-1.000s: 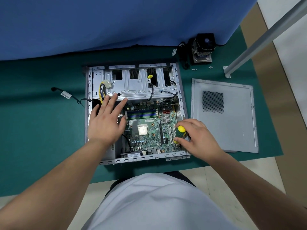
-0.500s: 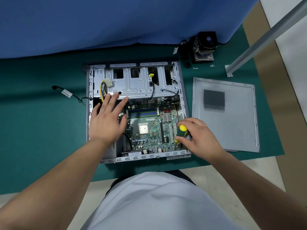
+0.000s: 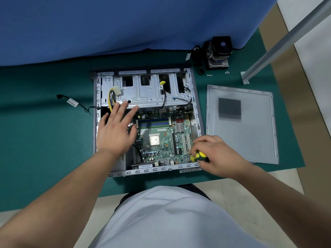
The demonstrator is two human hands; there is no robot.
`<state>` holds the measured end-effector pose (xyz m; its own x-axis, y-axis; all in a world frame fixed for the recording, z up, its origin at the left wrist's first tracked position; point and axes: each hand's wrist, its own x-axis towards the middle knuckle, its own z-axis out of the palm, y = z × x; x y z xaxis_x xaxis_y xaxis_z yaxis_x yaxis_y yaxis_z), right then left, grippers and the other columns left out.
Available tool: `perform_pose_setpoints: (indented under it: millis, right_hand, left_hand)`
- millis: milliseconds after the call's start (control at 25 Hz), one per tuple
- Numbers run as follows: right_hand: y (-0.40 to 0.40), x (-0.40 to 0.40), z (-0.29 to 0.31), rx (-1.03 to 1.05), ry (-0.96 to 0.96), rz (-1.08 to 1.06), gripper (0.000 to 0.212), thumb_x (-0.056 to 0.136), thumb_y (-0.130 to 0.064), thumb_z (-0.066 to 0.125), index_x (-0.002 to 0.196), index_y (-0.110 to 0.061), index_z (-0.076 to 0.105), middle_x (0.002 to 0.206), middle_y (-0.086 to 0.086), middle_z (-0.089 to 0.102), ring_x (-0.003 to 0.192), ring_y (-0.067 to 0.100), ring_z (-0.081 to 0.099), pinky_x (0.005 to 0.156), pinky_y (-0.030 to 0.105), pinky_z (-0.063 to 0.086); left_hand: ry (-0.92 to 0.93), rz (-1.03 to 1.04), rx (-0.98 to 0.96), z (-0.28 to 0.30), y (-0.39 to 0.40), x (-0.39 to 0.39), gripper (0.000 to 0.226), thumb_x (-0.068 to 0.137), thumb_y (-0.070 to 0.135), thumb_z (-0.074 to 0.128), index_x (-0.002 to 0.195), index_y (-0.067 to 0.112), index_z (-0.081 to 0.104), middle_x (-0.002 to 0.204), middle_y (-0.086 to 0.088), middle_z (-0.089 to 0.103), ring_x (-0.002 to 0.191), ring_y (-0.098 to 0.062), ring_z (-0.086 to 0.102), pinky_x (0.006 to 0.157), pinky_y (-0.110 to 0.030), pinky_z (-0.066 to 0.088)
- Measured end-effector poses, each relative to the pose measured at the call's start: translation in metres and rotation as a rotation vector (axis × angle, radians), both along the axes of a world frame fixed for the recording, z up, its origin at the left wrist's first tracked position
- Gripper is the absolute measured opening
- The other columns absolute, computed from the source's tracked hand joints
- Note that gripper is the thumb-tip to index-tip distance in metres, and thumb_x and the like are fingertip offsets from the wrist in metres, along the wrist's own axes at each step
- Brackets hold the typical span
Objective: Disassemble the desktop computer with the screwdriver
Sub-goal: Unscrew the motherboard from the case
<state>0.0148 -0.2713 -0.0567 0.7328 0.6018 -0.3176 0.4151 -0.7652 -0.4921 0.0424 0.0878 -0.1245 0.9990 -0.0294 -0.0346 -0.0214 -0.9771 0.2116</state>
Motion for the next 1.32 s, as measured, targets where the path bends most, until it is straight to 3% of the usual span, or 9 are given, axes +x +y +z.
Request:
perform_pose_setpoints:
  millis: [160, 240, 400, 560, 760, 920, 1040, 1200, 1320]
  right_hand:
    - [0.009, -0.003, 0.01, -0.181, -0.297, 0.082, 0.035, 0.099, -0.058, 0.045, 0.114, -0.031, 0.062, 0.097, -0.005, 0.056, 0.091, 0.021, 0.053, 0.079, 0.037, 0.042]
    - [0.014, -0.002, 0.018, -0.292, -0.33, 0.104, 0.043, 0.104, -0.057, 0.03, 0.104, -0.026, 0.059, 0.076, -0.002, 0.057, 0.072, 0.025, 0.058, 0.066, 0.034, 0.043]
    - [0.016, -0.004, 0.027, -0.357, -0.256, 0.237, 0.028, 0.089, -0.042, 0.038, 0.101, -0.019, 0.049, 0.082, 0.0, 0.061, 0.076, 0.028, 0.06, 0.064, 0.034, 0.037]
    - [0.017, -0.003, 0.028, -0.424, -0.288, 0.201, 0.05, 0.097, -0.067, 0.013, 0.103, -0.025, 0.04, 0.071, -0.002, 0.062, 0.065, 0.029, 0.063, 0.05, 0.03, 0.03]
    - [0.021, 0.007, 0.038, -0.351, -0.245, 0.35, 0.031, 0.087, -0.042, 0.046, 0.108, -0.019, 0.05, 0.094, 0.002, 0.061, 0.086, 0.028, 0.058, 0.075, 0.039, 0.049]
    - [0.024, 0.002, 0.035, -0.423, -0.234, 0.262, 0.04, 0.101, -0.058, 0.025, 0.108, -0.022, 0.042, 0.074, 0.0, 0.058, 0.068, 0.03, 0.06, 0.056, 0.034, 0.04]
    - [0.027, 0.004, 0.036, -0.39, -0.222, 0.331, 0.03, 0.091, -0.042, 0.042, 0.113, -0.02, 0.046, 0.094, 0.004, 0.056, 0.083, 0.028, 0.056, 0.072, 0.037, 0.048]
    - [0.027, 0.002, 0.037, -0.428, -0.171, 0.191, 0.037, 0.101, -0.055, 0.034, 0.116, -0.022, 0.039, 0.096, 0.004, 0.058, 0.082, 0.03, 0.062, 0.062, 0.037, 0.046]
    - [0.026, 0.003, 0.036, -0.341, -0.078, 0.325, 0.024, 0.095, -0.032, 0.046, 0.118, -0.023, 0.042, 0.11, 0.006, 0.048, 0.094, 0.027, 0.053, 0.076, 0.039, 0.05]
  left_hand:
    - [0.005, 0.002, 0.004, 0.001, 0.0, 0.0, 0.064, 0.098, 0.049, 0.034, 0.16, 0.045, 0.019, 0.171, 0.01, 0.016, 0.159, -0.013, 0.008, 0.125, -0.045, 0.016]
    - [0.005, 0.003, 0.004, 0.001, 0.0, -0.001, 0.064, 0.098, 0.049, 0.034, 0.16, 0.045, 0.02, 0.171, 0.009, 0.016, 0.159, -0.013, 0.008, 0.125, -0.045, 0.017]
    - [0.009, 0.006, -0.002, 0.002, 0.0, -0.001, 0.063, 0.098, 0.048, 0.035, 0.16, 0.044, 0.022, 0.171, 0.009, 0.016, 0.159, -0.013, 0.009, 0.125, -0.045, 0.018]
    - [0.011, 0.009, 0.003, 0.002, -0.001, -0.001, 0.064, 0.098, 0.047, 0.035, 0.16, 0.044, 0.022, 0.171, 0.009, 0.017, 0.158, -0.014, 0.01, 0.125, -0.046, 0.019]
    - [0.02, 0.012, 0.006, 0.004, -0.001, -0.001, 0.064, 0.098, 0.047, 0.034, 0.16, 0.043, 0.023, 0.171, 0.008, 0.017, 0.159, -0.014, 0.01, 0.125, -0.045, 0.019]
    - [0.023, 0.013, 0.004, 0.005, -0.002, -0.001, 0.063, 0.098, 0.046, 0.035, 0.16, 0.043, 0.025, 0.171, 0.008, 0.018, 0.159, -0.015, 0.01, 0.124, -0.046, 0.02]
    - [0.025, 0.013, 0.006, 0.005, -0.002, -0.001, 0.063, 0.098, 0.045, 0.035, 0.16, 0.043, 0.025, 0.171, 0.007, 0.018, 0.159, -0.015, 0.01, 0.124, -0.046, 0.02]
    - [0.021, 0.013, 0.014, 0.004, -0.002, -0.001, 0.063, 0.097, 0.045, 0.035, 0.16, 0.043, 0.025, 0.171, 0.008, 0.019, 0.158, -0.015, 0.011, 0.124, -0.045, 0.021]
    - [0.021, 0.009, 0.02, 0.003, -0.002, 0.0, 0.064, 0.097, 0.046, 0.035, 0.16, 0.043, 0.024, 0.171, 0.008, 0.019, 0.158, -0.014, 0.011, 0.123, -0.045, 0.023]
